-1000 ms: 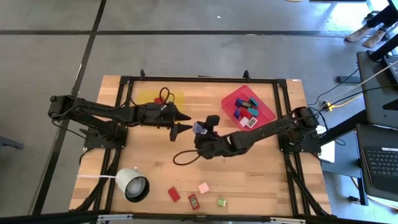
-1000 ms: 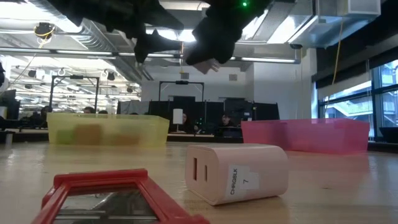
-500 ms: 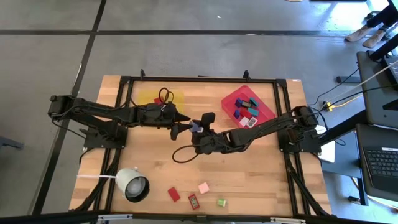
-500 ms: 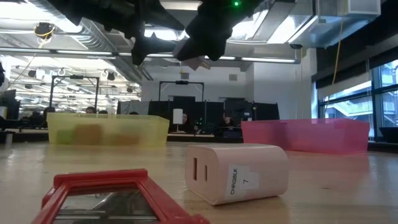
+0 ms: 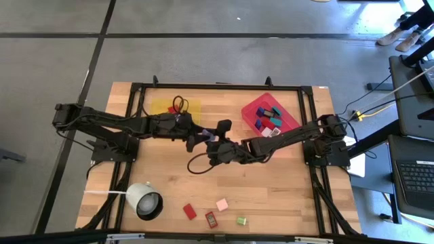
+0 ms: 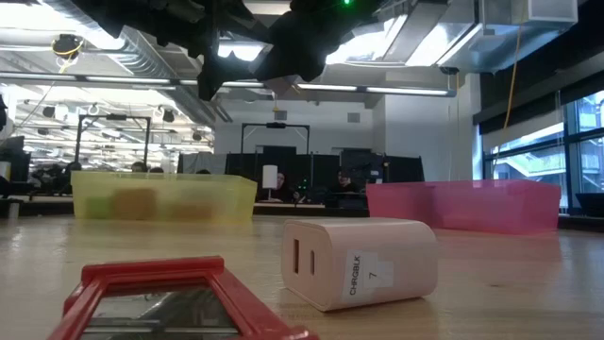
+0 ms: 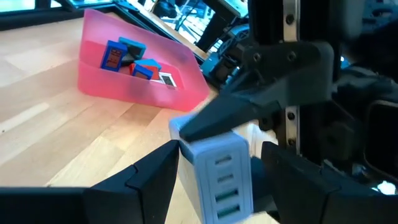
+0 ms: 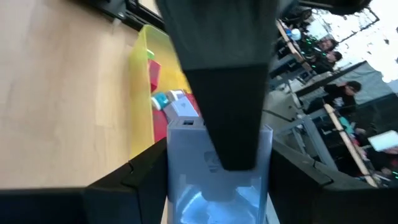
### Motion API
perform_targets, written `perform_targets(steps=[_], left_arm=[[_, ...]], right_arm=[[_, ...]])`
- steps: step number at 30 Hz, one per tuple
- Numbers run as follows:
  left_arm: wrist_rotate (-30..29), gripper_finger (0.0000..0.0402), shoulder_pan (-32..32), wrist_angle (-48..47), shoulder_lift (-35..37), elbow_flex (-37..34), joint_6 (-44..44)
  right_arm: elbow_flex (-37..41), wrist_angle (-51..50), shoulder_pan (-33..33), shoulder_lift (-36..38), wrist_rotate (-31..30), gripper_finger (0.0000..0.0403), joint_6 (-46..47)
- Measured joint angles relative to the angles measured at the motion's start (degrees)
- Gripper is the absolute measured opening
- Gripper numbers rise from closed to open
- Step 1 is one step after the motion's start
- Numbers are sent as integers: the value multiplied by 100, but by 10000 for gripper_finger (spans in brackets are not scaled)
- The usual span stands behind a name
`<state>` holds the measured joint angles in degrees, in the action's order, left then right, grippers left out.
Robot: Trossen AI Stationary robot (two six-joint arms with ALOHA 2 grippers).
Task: Pick & Place Office items
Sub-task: Put the light purple charger adapter into the yellow bin
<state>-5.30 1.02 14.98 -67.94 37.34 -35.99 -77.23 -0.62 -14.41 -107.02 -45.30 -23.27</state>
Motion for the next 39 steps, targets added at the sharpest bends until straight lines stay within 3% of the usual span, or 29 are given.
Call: perform_targets(steps=[7, 20, 27, 39], left_arm=[[6, 212, 42, -3, -38, 0, -362], [85, 140, 127, 50, -300, 0, -636], [399, 134, 259, 55, -293, 0, -649], [361, 134, 295, 63, -293, 0, -540]], right_arm=[[0, 50, 75, 0, 128, 222, -17], [7, -114, 106, -2, 106, 223, -123], [-2, -200, 104, 0, 119, 261, 142], [-2, -404, 102, 0, 131, 301, 240]])
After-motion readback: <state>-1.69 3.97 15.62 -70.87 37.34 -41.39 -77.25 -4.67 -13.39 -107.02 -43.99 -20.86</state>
